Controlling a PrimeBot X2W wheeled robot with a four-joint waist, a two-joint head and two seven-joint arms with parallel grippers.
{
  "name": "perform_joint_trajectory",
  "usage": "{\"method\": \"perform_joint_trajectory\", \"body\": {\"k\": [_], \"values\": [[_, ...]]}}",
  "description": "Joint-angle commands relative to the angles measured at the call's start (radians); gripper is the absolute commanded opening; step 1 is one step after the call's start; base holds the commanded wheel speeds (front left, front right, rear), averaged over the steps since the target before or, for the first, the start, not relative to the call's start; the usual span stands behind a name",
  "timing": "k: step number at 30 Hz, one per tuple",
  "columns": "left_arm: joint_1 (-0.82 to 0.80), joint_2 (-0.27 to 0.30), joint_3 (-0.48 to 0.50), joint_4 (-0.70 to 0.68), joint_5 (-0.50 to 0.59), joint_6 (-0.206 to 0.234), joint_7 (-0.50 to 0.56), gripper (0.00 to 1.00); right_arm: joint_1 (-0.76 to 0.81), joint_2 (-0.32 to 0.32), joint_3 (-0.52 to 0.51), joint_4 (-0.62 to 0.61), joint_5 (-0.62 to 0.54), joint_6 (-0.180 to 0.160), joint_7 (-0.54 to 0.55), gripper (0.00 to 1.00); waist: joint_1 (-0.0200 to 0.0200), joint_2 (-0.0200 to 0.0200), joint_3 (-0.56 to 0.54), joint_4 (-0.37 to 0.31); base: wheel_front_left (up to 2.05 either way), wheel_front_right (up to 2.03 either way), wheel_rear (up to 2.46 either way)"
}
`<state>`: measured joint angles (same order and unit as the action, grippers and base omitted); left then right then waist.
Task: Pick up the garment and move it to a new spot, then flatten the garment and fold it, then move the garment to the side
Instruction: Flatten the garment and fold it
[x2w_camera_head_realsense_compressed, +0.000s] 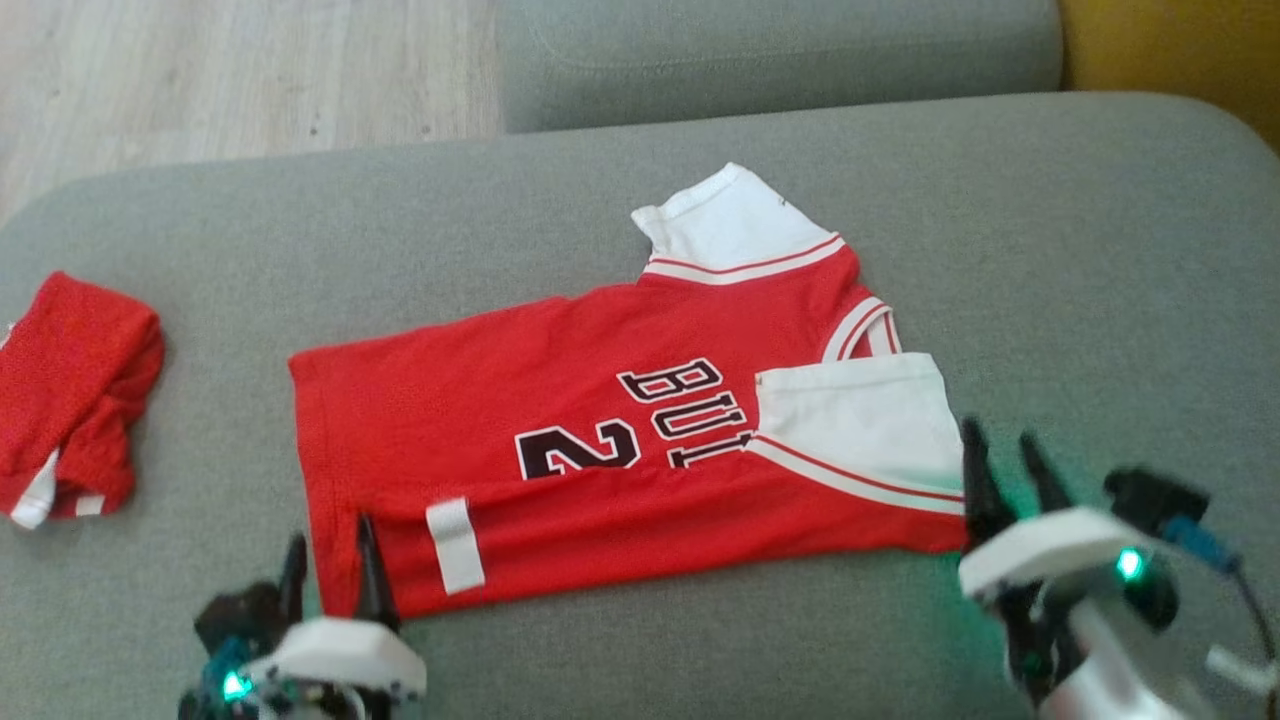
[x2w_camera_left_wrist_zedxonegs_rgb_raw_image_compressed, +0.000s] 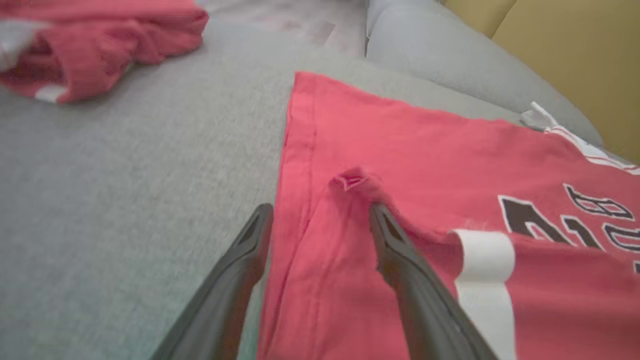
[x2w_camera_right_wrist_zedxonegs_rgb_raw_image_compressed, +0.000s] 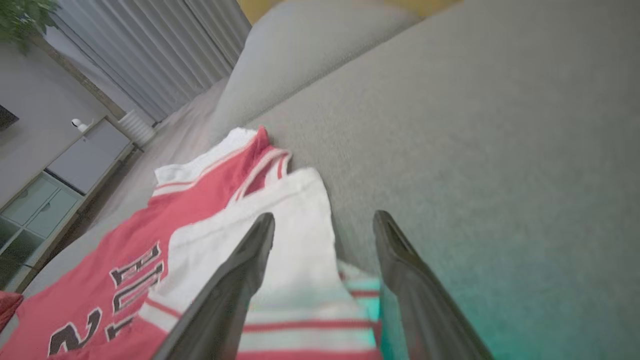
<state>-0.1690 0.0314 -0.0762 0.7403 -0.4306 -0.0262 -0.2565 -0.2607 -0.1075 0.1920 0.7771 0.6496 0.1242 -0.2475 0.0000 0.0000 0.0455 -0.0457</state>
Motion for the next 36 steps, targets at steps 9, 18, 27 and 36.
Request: {"method": "perform_joint_trajectory", "body": {"k": [9,18,27,36], "values": [[-0.258,0.067,0.049,-0.036,0.161,0.024,-0.005,1.00,-0.118,0.027,-0.064,-0.176,-0.219,0.007,-0.014,1.00,0.0000,0.0000,0.112,0.004,0.00,0.00,0.00],[-0.480,0.135,0.050,0.220,0.176,0.034,-0.001,1.00,-0.186,0.051,-0.030,-0.205,-0.245,0.007,-0.014,1.00,0.0000,0.0000,0.223,-0.038,0.00,0.00,0.00],[-0.562,0.167,0.056,0.387,0.155,0.001,-0.002,1.00,-0.201,0.055,-0.030,-0.229,-0.237,0.007,-0.014,1.00,0.0000,0.0000,0.270,-0.061,0.00,0.00,0.00],[-0.600,0.146,0.014,0.480,0.144,-0.079,0.013,0.00,-0.256,0.047,-0.005,-0.234,-0.228,0.007,-0.014,1.00,0.0000,0.0000,0.292,-0.051,0.00,0.00,0.00]]}}
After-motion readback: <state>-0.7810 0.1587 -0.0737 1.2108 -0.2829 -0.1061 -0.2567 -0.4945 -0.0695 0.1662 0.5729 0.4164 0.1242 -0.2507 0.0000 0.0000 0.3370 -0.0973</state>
